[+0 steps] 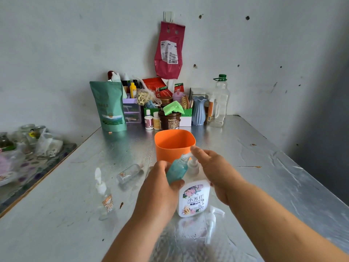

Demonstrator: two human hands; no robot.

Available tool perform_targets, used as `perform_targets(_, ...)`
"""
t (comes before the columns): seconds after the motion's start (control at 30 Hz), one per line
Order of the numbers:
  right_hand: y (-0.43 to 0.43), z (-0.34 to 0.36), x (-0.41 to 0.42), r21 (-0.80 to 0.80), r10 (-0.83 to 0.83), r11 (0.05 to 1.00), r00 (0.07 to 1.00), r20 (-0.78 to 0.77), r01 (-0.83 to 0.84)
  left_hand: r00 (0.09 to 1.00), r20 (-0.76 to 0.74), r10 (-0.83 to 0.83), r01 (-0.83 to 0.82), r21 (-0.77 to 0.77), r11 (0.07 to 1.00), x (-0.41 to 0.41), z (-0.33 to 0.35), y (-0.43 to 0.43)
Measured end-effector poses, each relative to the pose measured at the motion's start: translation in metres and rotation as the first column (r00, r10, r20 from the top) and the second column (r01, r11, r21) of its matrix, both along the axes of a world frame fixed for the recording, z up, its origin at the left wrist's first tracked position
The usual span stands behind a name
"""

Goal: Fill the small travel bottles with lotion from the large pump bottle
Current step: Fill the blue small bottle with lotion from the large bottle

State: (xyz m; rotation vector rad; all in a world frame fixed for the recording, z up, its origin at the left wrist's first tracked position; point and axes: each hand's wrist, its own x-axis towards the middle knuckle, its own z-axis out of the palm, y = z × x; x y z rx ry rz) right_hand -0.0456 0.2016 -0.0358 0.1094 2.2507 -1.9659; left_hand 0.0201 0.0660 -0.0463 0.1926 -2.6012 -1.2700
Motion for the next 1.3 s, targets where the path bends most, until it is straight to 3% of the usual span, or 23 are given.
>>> perform_targets(0.57, 0.000, 0.007, 0.000, 0.019, 0.011, 1.000, 0.998, 0.069, -0.012, 1.000, 0.004, -0.001, 0.001, -0.013, 1.000, 0.001, 0.005, 0.001)
perform_targets(0.9, 0.001, -0.003, -0.004, 0.045, 0.022, 0.999, 1.000, -0.010, -0.022, 1.000, 0.003, -0.011, 0.011, -0.018, 1.000, 0.000, 0.002, -0.001)
perform_targets(1.3, -0.003, 0.005, 0.000, 0.051, 0.017, 0.999, 0.999, 0.036, -0.018, 1.000, 0.023, -0.009, 0.010, -0.019, 1.000, 0.003, 0.002, -0.002)
